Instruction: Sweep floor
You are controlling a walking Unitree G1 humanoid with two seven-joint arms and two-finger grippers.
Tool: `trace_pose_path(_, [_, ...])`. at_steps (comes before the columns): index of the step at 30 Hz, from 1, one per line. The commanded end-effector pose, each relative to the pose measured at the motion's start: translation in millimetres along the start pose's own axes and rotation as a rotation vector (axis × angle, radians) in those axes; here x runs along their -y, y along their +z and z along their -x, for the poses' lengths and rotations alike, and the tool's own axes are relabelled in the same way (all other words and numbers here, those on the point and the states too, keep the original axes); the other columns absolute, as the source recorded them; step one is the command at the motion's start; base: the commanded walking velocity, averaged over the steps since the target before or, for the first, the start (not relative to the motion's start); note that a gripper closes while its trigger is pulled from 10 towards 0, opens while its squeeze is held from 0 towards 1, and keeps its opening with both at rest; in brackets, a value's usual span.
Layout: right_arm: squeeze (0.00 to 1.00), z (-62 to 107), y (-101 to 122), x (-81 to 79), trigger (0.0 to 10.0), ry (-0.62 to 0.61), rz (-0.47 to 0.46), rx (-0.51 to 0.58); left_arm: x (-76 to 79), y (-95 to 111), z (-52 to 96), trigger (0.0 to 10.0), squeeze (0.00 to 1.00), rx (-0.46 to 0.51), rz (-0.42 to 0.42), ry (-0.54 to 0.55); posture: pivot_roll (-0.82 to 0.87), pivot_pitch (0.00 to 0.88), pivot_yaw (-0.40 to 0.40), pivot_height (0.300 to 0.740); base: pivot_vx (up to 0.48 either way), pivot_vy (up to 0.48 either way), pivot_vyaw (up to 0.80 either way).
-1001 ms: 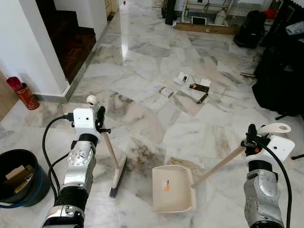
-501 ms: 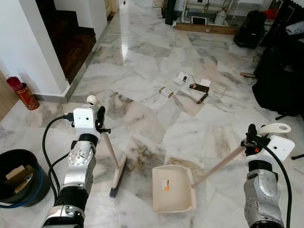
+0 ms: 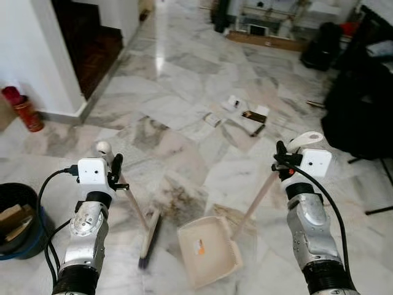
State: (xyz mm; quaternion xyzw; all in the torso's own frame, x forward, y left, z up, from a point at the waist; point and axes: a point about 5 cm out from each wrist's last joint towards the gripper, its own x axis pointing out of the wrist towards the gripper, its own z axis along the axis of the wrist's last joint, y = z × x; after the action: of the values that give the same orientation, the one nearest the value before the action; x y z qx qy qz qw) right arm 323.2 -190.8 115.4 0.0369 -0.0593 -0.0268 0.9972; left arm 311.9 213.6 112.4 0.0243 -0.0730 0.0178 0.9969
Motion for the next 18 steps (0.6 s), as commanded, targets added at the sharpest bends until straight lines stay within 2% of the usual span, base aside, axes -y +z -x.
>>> trace_pose_path(1, [0.00, -0.4, 4.8, 9.5, 10.0, -0.032, 0.008, 0.016, 2.3, 15.9, -5.3, 10.0, 0.00, 0.058, 0.003, -0.011, 0.17, 0.088, -0.130, 0.740, 0.000, 0.000, 0.00])
trace_pose_path(6, [0.00, -1.7, 7.2, 8.1, 10.0, -0.033, 0.017, 0.026, 0.6, 18.5, -5.2, 10.0, 0.00, 0.058, -0.003, -0.015, 0.17, 0.092, -0.121, 0.740, 0.000, 0.000, 0.00])
trace_pose_path(9, [0.00, -0.8, 7.3, 7.6, 10.0, -0.036, 0.022, 0.037, 2.1, 21.7, -8.2, 10.0, 0.00, 0.064, -0.075, -0.060, 0.18, 0.094, -0.095, 0.740, 0.000, 0.000, 0.00])
trace_pose_path(11, [0.00, -0.4, 7.1, 6.9, 10.0, -0.040, 0.022, 0.039, 2.1, 21.7, -8.7, 10.0, 0.00, 0.062, -0.083, -0.067, 0.18, 0.092, -0.079, 0.740, 0.000, 0.000, 0.00])
trace_pose_path(13, [0.00, 3.9, 6.6, 11.7, 10.0, -0.099, -0.004, 0.056, 5.4, 25.6, -14.1, 10.0, 0.00, 0.063, -0.074, -0.103, 0.17, 0.083, -0.048, 0.740, 0.000, 0.000, 0.00])
trace_pose_path(18, [0.00, 12.4, 7.7, 13.7, 10.0, -0.151, 0.009, 0.078, 10.7, 31.9, -29.0, 10.0, 0.00, 0.057, -0.049, -0.139, 0.13, 0.069, 0.007, 0.740, 0.000, 0.000, 0.00])
